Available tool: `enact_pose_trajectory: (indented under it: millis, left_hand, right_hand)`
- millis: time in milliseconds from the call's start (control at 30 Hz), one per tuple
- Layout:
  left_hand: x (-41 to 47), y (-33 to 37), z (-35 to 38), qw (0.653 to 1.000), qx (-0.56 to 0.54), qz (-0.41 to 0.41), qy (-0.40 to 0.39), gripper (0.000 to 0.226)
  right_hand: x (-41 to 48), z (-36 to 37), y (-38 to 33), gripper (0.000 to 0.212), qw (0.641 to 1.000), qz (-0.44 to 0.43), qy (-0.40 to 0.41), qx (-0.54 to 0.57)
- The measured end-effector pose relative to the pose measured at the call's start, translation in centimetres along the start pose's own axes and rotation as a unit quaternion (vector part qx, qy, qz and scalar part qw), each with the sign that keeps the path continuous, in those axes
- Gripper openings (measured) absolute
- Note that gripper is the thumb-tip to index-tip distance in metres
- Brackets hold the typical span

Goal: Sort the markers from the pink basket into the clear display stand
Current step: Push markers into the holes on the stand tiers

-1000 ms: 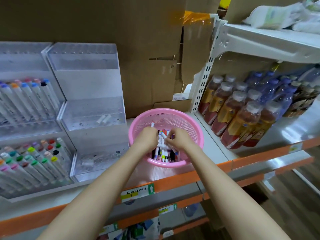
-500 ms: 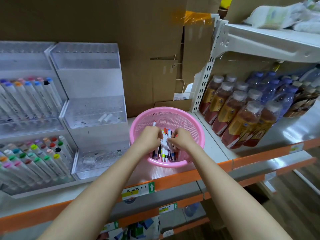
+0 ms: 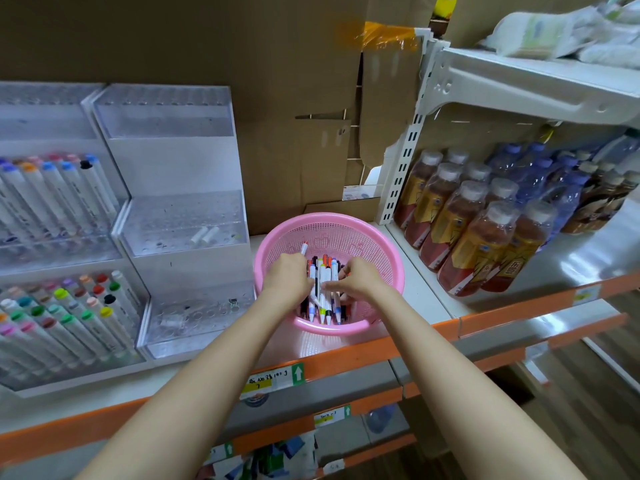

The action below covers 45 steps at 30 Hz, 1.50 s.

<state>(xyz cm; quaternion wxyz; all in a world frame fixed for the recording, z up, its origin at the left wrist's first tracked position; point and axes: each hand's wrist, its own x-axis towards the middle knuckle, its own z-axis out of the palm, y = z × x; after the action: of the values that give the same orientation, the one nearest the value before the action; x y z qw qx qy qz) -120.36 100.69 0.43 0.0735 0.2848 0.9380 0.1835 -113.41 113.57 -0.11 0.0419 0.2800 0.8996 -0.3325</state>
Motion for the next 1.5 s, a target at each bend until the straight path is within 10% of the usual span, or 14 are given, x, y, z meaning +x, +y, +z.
enact_pose_trajectory:
  millis: [233, 433, 800, 1500]
  left_hand:
    - [0.3, -0.6, -0.2, 0.994, -0.111, 0.011, 0.024, 0.014]
    - [-0.6, -0.2, -2.0, 0.947, -0.29, 0.068, 0.122, 0.043]
    - [-3.9, -1.2, -5.8, 0.922, -0.306, 0.177, 0.158, 0.058]
    - [-12.0, -16.6, -20.5, 0.88, -0.284, 0.146, 0.351, 0.049]
  right_hand:
    - [-0.5, -0.7, -0.2, 0.014, 0.998, -0.008, 0.016, 0.054]
    - [-1.3, -1.3, -0.8, 0.067, 0.979, -0.15, 0.076, 0.112]
    - [-4.7, -3.0, -4.6, 0.059, 0.933, -0.249, 0.164, 0.2]
    - [-9.0, 3.9, -26.5, 0.057, 0.871, -0.41, 0.144, 0.227]
